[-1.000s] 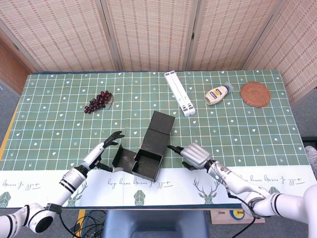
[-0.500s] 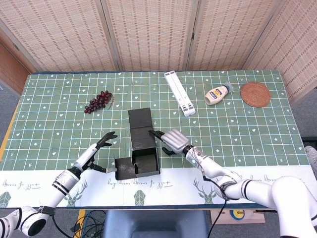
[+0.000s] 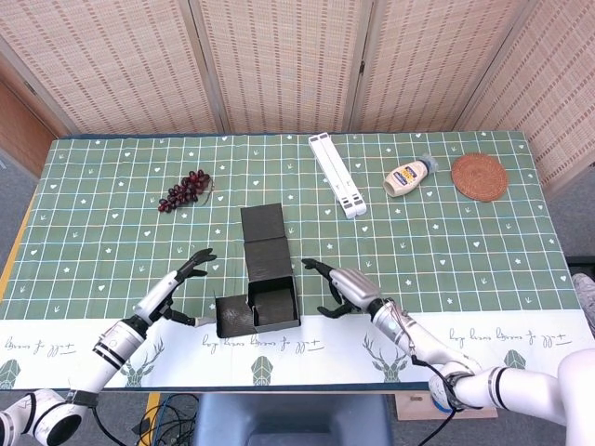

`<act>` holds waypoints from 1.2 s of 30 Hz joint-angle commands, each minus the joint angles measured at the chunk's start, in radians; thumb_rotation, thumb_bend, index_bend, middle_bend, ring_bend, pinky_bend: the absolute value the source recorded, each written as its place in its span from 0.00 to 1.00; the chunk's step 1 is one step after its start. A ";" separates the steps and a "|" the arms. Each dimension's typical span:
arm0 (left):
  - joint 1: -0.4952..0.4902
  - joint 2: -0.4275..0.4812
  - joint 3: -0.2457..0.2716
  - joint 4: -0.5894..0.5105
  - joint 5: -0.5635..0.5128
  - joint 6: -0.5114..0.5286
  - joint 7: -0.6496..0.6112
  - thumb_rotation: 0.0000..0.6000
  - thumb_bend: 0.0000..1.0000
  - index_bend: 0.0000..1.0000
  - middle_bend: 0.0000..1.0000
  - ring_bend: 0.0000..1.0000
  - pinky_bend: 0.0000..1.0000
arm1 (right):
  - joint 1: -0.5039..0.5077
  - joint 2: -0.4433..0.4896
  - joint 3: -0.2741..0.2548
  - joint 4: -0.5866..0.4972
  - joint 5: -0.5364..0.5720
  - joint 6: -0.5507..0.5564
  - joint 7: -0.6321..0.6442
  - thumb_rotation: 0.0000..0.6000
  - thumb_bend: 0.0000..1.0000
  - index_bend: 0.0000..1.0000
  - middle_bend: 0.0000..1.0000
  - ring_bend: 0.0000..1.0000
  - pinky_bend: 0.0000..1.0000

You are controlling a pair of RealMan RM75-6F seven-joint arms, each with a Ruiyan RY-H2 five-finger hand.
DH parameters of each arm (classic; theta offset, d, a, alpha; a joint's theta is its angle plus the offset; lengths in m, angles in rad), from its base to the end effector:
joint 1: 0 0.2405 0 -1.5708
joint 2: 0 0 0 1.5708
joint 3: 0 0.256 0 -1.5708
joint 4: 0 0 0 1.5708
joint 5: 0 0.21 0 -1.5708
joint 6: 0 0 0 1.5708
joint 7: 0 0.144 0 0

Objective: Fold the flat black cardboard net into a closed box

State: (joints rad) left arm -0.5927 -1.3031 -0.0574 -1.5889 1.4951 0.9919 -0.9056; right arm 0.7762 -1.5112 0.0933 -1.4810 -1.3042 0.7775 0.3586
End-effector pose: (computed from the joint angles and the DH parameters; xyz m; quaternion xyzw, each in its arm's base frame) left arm -0.1934 0.2949 0.0377 -0.5273 -0.6751 -0.4960 0.1424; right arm -0.1458 -0.3194 -0.0390 0.6948 -0.5682 0.3916 0.2026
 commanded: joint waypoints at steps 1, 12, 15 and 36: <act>-0.001 0.003 0.000 -0.009 0.003 0.002 0.003 1.00 0.10 0.11 0.00 0.00 0.15 | -0.028 -0.003 0.001 -0.038 0.050 0.000 0.009 1.00 0.05 0.00 0.06 0.72 1.00; 0.003 0.008 0.007 -0.024 0.009 0.009 0.005 1.00 0.10 0.11 0.00 0.00 0.15 | -0.040 -0.101 0.032 -0.020 0.176 -0.010 -0.070 1.00 0.00 0.00 0.04 0.71 1.00; 0.006 0.010 0.009 -0.023 0.013 0.014 -0.002 1.00 0.10 0.11 0.00 0.00 0.15 | -0.035 -0.134 0.045 0.002 0.190 -0.016 -0.076 1.00 0.00 0.00 0.04 0.71 1.00; 0.041 0.031 -0.001 -0.003 -0.001 0.079 -0.012 1.00 0.10 0.11 0.00 0.00 0.16 | -0.005 -0.402 0.134 0.230 0.213 0.004 -0.107 1.00 0.14 0.05 0.22 0.72 1.00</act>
State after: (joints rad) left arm -0.5574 -1.2719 -0.0537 -1.5975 1.4999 1.0609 -0.9315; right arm 0.7691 -1.8990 0.2166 -1.2657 -1.0900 0.7729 0.2551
